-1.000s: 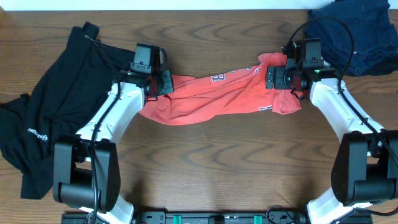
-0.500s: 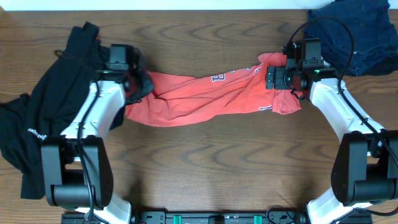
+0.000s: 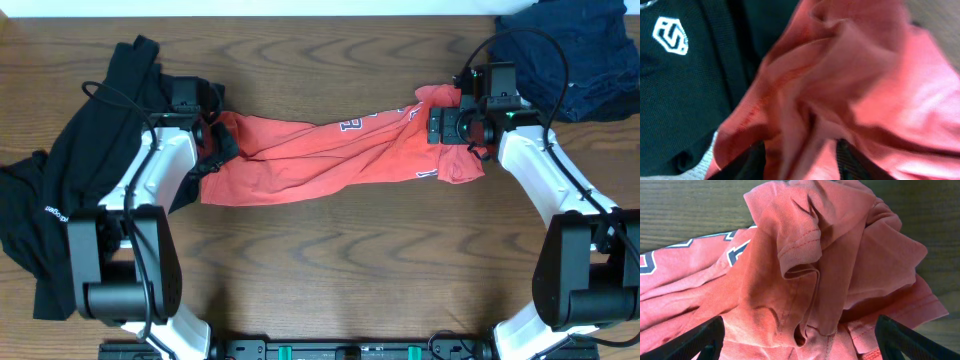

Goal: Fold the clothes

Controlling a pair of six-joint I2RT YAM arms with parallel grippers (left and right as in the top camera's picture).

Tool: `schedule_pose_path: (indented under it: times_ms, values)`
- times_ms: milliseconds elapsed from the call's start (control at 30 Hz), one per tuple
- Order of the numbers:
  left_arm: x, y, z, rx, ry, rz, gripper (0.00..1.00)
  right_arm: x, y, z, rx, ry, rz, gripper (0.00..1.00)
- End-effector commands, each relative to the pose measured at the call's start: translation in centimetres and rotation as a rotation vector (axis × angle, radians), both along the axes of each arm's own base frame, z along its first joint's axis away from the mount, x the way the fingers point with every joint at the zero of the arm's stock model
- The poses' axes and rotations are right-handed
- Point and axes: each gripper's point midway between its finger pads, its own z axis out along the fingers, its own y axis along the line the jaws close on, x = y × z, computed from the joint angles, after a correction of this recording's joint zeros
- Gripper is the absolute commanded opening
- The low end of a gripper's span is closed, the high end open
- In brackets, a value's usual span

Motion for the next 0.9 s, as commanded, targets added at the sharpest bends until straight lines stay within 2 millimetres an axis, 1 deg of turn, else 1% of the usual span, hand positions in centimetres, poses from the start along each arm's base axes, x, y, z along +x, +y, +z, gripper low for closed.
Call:
schedule_pose_path:
  times_ms: [0, 133, 333, 467, 600, 800, 867]
  values:
    - [-1.1, 1.7, -2.2, 0.035, 0.07, 0.027, 0.5, 0.2, 0.2, 1.3, -0.001, -0.032, 0.016, 0.94]
    - [-1.6, 2.2, -4.2, 0.034, 0.121, 0.035, 0.51, 0.2, 0.2, 1.4, -0.001, -0.033, 0.016, 0.94]
    - [-1.9, 2.5, -6.5, 0.042, 0.167, -0.01, 0.51, 0.2, 0.2, 1.3, -0.006, -0.033, 0.023, 0.94]
    - [-2.3, 2.5, -7.9, 0.053, 0.202, -0.079, 0.57, 0.2, 0.2, 1.3, -0.006, -0.033, 0.023, 0.94]
    - [-2.8, 2.5, -8.8, 0.06, 0.229, -0.139, 0.64, 0.2, 0.2, 1.3, -0.006, -0.033, 0.023, 0.94]
    - [-3.6, 2.4, -10.4, 0.054, 0.274, -0.17, 0.74, 0.3, 0.2, 1.4, -0.006, -0.038, 0.023, 0.94]
    - [-3.9, 1.9, -11.1, 0.029, 0.291, -0.196, 0.76, 0.4, 0.2, 1.4, -0.005, -0.041, 0.023, 0.94]
